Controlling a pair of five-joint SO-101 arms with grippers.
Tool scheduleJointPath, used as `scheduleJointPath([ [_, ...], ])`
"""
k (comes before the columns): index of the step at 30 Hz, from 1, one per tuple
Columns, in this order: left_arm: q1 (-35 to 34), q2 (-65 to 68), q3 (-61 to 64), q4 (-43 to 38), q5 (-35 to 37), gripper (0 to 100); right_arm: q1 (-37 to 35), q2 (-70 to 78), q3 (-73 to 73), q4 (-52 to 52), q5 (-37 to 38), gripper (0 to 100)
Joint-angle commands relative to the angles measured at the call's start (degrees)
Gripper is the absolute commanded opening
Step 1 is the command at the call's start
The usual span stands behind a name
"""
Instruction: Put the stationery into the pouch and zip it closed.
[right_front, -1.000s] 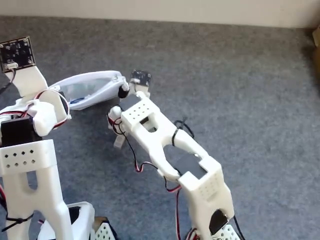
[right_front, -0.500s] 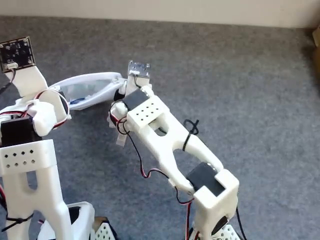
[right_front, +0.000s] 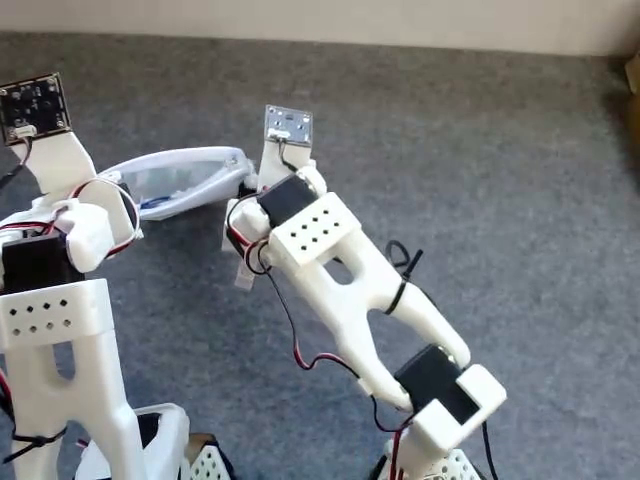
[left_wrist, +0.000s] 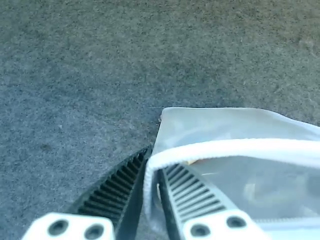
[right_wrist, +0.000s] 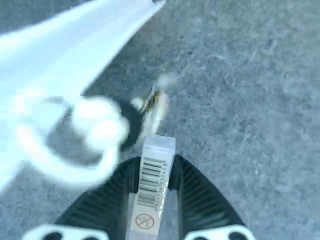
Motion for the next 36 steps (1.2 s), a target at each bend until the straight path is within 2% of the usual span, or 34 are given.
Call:
scheduleJointPath([
  [1,-0.31,1.27,0.92,-0.26,0.53,1,0.04,-6.11,-0.92,1.71,0.79,0.5],
  [16,-0.22,1.27,0.92,0.0,0.53,1,0.04,-13.67,-0.92,8.66,0.88,0.5],
  [20,-0.22,1.27,0.92,0.0,0.53,1,0.04,-17.01,1.71,8.66,5.01,0.5],
  [30,-0.22,1.27,0.92,0.09,0.53,1,-0.04,-30.37,18.15,-5.23,5.98,0.5],
  [36,3.82,1.27,0.92,0.09,-2.11,1,0.04,-40.31,31.16,-21.05,5.98,0.5],
])
